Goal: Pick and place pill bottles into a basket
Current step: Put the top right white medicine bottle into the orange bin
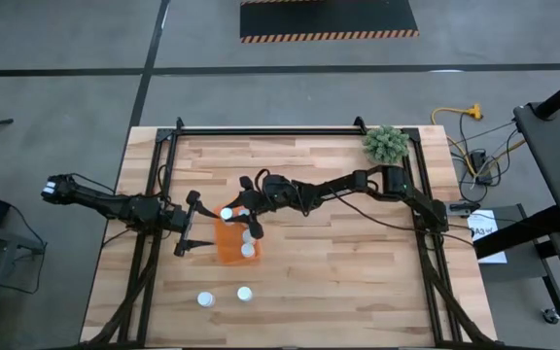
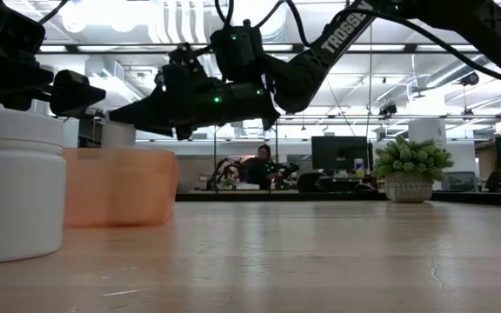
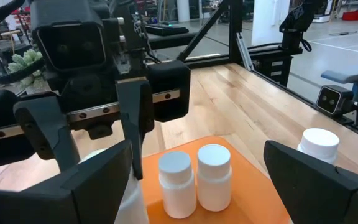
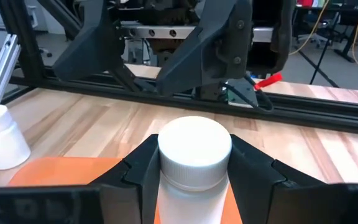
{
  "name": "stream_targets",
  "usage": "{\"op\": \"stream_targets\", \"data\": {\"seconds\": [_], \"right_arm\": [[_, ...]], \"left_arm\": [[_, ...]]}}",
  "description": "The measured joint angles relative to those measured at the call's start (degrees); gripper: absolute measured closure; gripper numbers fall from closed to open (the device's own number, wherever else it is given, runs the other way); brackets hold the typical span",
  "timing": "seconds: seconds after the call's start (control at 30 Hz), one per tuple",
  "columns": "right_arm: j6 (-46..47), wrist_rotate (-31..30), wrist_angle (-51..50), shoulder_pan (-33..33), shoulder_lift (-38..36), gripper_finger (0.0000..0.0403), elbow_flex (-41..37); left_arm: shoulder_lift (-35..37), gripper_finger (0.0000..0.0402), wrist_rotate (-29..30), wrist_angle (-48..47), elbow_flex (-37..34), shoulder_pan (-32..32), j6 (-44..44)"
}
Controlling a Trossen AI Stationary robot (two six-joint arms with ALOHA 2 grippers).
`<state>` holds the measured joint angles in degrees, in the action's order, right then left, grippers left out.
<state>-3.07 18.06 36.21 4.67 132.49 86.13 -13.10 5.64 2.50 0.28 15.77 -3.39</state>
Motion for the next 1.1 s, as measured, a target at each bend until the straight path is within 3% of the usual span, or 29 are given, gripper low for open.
{"op": "stream_targets", "data": {"seconds": [1.1], "right_arm": [[1.6,1.5,0.6,0.5,6.3,0.0262,4.7]], "left_arm": [[-0.1,0.0056,0.0,0.0,0.0,0.0,0.0]]}}
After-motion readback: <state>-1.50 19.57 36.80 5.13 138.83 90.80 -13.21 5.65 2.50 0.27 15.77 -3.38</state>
